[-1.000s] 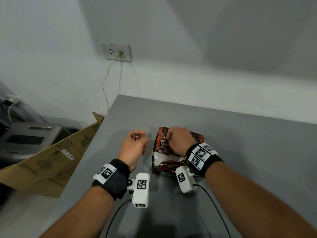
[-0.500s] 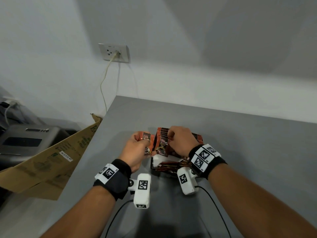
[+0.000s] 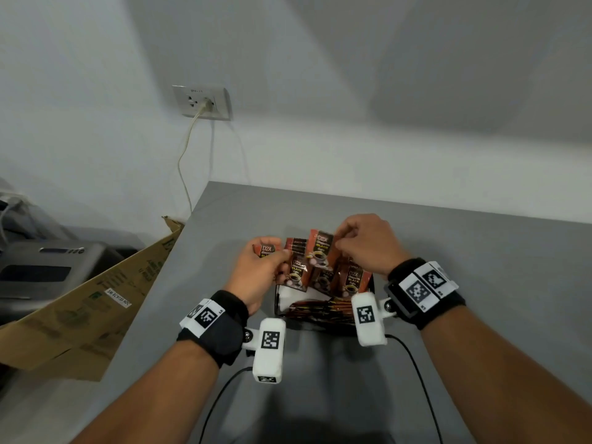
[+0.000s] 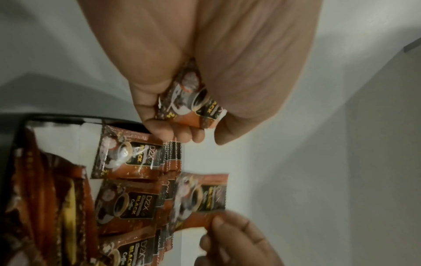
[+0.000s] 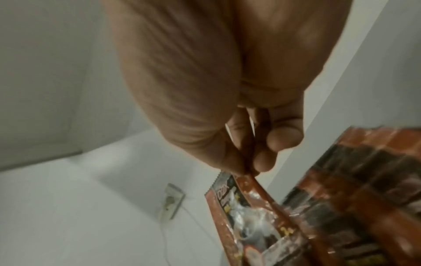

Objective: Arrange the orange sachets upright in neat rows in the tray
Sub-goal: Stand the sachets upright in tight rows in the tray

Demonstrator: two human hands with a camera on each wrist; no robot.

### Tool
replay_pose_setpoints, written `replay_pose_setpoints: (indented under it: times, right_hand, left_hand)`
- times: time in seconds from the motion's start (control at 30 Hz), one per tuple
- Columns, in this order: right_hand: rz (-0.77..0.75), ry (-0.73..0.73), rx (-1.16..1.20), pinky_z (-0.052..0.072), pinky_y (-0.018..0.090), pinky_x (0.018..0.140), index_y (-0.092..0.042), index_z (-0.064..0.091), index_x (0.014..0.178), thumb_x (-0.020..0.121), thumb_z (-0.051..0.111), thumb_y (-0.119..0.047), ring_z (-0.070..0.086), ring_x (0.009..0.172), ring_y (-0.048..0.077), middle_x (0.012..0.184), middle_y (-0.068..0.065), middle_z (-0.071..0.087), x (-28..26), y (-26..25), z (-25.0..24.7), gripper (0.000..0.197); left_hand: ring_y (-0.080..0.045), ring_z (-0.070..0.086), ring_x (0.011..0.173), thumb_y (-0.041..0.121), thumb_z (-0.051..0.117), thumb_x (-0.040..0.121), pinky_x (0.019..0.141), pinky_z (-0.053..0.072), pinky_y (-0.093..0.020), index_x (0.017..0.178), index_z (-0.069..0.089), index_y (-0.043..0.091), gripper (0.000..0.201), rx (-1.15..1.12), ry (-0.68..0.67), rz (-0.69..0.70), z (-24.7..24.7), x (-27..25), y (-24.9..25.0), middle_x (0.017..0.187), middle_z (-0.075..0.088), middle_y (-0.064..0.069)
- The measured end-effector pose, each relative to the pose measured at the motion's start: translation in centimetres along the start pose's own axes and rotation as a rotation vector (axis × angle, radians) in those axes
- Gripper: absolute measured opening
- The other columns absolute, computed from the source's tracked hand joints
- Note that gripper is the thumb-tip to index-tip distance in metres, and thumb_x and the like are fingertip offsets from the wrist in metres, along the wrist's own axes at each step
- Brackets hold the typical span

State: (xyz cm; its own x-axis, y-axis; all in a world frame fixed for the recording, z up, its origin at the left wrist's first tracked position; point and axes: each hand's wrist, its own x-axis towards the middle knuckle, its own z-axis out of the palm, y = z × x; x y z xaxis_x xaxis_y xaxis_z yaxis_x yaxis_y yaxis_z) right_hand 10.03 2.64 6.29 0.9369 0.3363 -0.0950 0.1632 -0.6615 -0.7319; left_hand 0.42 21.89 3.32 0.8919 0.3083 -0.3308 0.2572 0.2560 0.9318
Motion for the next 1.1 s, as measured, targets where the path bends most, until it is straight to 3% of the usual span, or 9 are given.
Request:
replay_pose_setpoints:
  times: [0.07, 0.13, 0.23, 0.43, 0.7, 1.0, 1.1]
  right_hand:
    - [0.035, -0.026, -0.139, 0.048, 0.019, 0.064, -0.025, 0.07, 0.075, 0.084, 0.066, -0.01, 0.066, 0.08, 0.01, 0.084, -0.008, 0.069, 0.0, 1.3, 0.0, 0.017]
    - [0.064, -0.072, -0.244, 0.051, 0.019, 0.064, -0.025, 0.069, 0.074, 0.084, 0.064, -0.01, 0.067, 0.081, 0.01, 0.087, -0.009, 0.069, -0.1, 2.4, 0.7, 0.018]
    - [0.111, -0.114, -0.266, 0.059, 0.027, 0.063, -0.022, 0.072, 0.073, 0.084, 0.063, -0.007, 0.069, 0.07, 0.011, 0.084, -0.006, 0.072, -0.3, 3.1, 2.0, 0.021]
    - [0.072, -0.142, -0.352, 0.051, 0.022, 0.067, -0.019, 0.071, 0.081, 0.088, 0.062, -0.008, 0.065, 0.078, 0.01, 0.092, -0.004, 0.07, -0.3, 3.3, 3.4, 0.016]
    - [0.039, -0.105, -0.388, 0.058, 0.03, 0.075, -0.017, 0.071, 0.082, 0.089, 0.063, -0.012, 0.065, 0.081, 0.015, 0.093, -0.001, 0.069, 0.0, 3.7, 4.1, 0.012]
    - [0.043, -0.087, -0.386, 0.061, 0.033, 0.07, -0.011, 0.073, 0.082, 0.091, 0.061, -0.014, 0.068, 0.073, 0.016, 0.085, 0.002, 0.071, 0.0, 3.5, 4.2, 0.015]
    - [0.025, -0.102, -0.397, 0.059, 0.03, 0.071, -0.012, 0.073, 0.084, 0.092, 0.061, -0.014, 0.066, 0.076, 0.016, 0.089, 0.001, 0.07, -0.1, 3.5, 4.3, 0.015]
  left_hand:
    - [-0.013, 0.054, 0.06, 0.0, 0.058, 0.094, 0.059, 0.046, -0.03, 0.108, 0.055, 0.016, 0.022, 0.01, 0.033, -0.014, -0.6, 0.2, -0.3, 0.071, 0.061, -0.002]
    - [-0.014, 0.053, 0.061, 0.0, 0.058, 0.094, 0.062, 0.045, -0.032, 0.111, 0.055, 0.016, 0.023, 0.029, 0.029, -0.031, -0.9, 0.3, -0.7, 0.071, 0.06, -0.002]
    - [-0.013, 0.054, 0.063, 0.001, 0.06, 0.093, 0.062, 0.046, -0.032, 0.108, 0.056, 0.017, 0.022, 0.031, 0.02, -0.048, -0.8, 0.1, -0.9, 0.073, 0.061, -0.002]
    - [-0.013, 0.053, 0.06, 0.0, 0.061, 0.092, 0.06, 0.045, -0.031, 0.107, 0.056, 0.015, 0.022, 0.032, -0.008, -0.061, -0.9, 0.0, -1.2, 0.066, 0.062, 0.002]
    - [-0.015, 0.058, 0.067, -0.009, 0.046, 0.088, 0.063, 0.05, -0.032, 0.105, 0.059, 0.014, 0.03, -0.009, -0.021, -0.11, -0.6, -0.2, -1.3, 0.079, 0.066, -0.003]
    - [-0.016, 0.057, 0.07, -0.009, 0.047, 0.086, 0.067, 0.051, -0.036, 0.103, 0.06, 0.015, 0.032, 0.015, -0.03, -0.131, -0.3, -0.1, -1.7, 0.088, 0.063, -0.007]
    - [-0.02, 0.057, 0.075, -0.008, 0.047, 0.086, 0.067, 0.052, -0.036, 0.104, 0.06, 0.014, 0.032, 0.018, -0.036, -0.129, -0.3, -0.2, -1.6, 0.095, 0.063, -0.012]
